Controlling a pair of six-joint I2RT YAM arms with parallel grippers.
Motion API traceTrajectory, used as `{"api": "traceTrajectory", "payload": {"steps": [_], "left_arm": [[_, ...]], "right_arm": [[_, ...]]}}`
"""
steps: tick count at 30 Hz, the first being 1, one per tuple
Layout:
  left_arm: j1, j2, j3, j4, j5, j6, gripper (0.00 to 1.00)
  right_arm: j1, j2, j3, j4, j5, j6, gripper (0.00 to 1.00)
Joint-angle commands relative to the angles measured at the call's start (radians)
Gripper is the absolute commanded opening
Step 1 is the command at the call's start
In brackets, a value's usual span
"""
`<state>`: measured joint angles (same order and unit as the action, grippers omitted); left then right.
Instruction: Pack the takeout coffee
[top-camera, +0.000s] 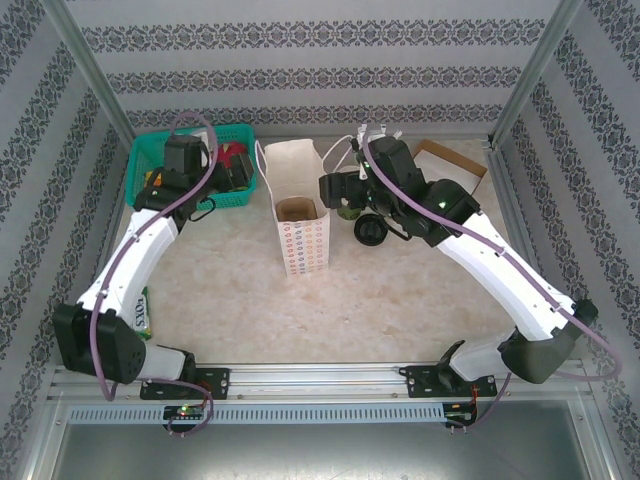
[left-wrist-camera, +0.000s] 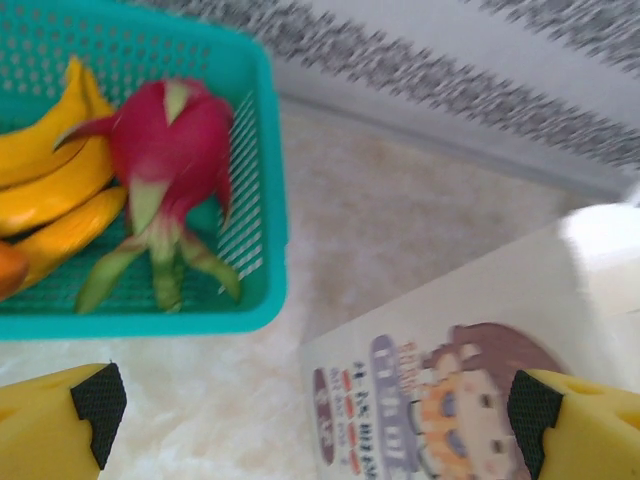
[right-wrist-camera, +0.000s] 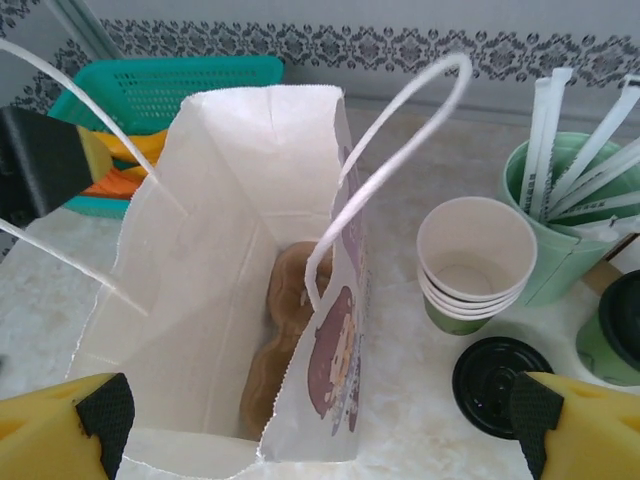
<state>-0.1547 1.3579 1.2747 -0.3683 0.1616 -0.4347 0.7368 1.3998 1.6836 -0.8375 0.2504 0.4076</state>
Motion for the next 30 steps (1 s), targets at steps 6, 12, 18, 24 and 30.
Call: {"api": "traceTrajectory", "payload": {"steps": [6, 12, 18, 24, 30], "left_arm": [[0.010, -0.120, -0.126, 0.385, 0.142, 0.020, 0.99], [0.009, -0.117, -0.111, 0.361, 0.127, 0.027, 1.00], [0.011, -0.078, -0.058, 0.309, 0.181, 0.036, 1.00], [0.009, -0.049, -0.023, 0.281, 0.219, 0.036, 1.00], [0.009, -0.048, -0.023, 0.275, 0.221, 0.036, 1.00]], "right_arm": [[-0.051, -0.024, 0.006, -0.046, 0.177, -0.100, 0.98], [-0.175, -0.117, -0.159, 0.092, 0.078, -0.097, 0.98], [-0.335, -0.169, -0.295, 0.181, 0.056, -0.046, 0.98], [-0.517, -0.147, -0.365, 0.199, 0.038, 0.070, 0.98], [-0.665, -0.006, -0.288, 0.080, -0.112, -0.009, 0.98]]}}
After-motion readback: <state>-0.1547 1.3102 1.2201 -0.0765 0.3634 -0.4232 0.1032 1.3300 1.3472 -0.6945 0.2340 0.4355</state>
